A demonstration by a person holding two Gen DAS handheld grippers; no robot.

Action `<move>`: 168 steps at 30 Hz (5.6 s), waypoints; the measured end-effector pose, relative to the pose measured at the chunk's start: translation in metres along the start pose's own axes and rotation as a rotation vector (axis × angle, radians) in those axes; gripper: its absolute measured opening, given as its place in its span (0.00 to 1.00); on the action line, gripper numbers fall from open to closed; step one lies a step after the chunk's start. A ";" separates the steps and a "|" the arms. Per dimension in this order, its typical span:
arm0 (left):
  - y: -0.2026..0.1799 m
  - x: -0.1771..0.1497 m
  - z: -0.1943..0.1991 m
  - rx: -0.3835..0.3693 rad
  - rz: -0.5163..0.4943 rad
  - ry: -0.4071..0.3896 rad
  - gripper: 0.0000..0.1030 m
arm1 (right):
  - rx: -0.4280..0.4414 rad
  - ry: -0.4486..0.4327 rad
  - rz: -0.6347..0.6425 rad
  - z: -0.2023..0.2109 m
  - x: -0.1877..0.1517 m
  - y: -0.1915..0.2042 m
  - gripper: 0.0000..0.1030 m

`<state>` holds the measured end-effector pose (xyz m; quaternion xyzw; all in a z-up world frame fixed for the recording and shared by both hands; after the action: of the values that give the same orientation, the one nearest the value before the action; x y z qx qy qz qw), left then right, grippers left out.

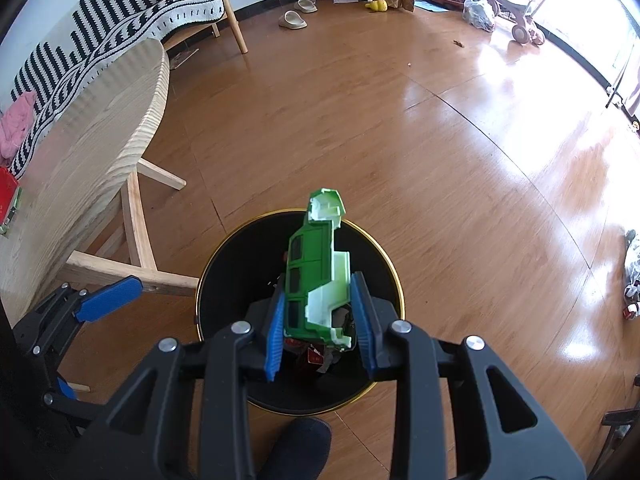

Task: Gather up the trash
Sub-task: 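Carry the red ribbon and green toy over the black bin and open both tools, then grasp the blue-white snack bag with the left tool while the right tool grasps the white cigarette box, then carry the snack bag and cigarette box over the bin and open both tools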

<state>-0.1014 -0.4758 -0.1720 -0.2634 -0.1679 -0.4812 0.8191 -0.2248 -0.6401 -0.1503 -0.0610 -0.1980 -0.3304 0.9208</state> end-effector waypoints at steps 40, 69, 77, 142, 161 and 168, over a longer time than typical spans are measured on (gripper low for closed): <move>0.418 -0.118 0.343 0.626 0.774 -0.374 0.94 | 0.139 -0.157 0.352 0.064 0.032 0.297 0.90; 0.533 -0.170 0.382 0.771 0.933 -0.333 0.16 | 0.378 -0.161 0.990 0.019 0.062 0.619 0.91; 0.466 -0.186 0.389 0.698 0.846 -0.296 0.17 | 0.427 -0.181 1.065 0.003 0.093 0.708 0.94; 0.007 0.007 0.052 0.037 0.064 -0.083 0.17 | -0.009 -0.036 -0.087 0.036 -0.022 0.020 0.61; 0.007 0.006 0.052 0.038 0.070 -0.082 0.17 | -0.004 -0.056 -0.136 0.044 -0.019 0.010 0.84; 0.003 0.008 0.037 -0.007 0.094 -0.059 0.17 | -0.023 -0.062 -0.188 0.048 -0.020 -0.002 0.84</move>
<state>-0.0950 -0.4582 -0.1385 -0.2881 -0.1778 -0.4346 0.8346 -0.2554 -0.6182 -0.1142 -0.0629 -0.2275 -0.4157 0.8784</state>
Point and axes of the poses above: each gripper's, at about its wrist camera, not at the fingertips, and z roughly against the way its jaws point, y to its left, x to its top, the point moved 5 cm from there along -z, roughly the way its jaws point, and after that the axes turned 8 degrees about -x, right-handed, at the moved point
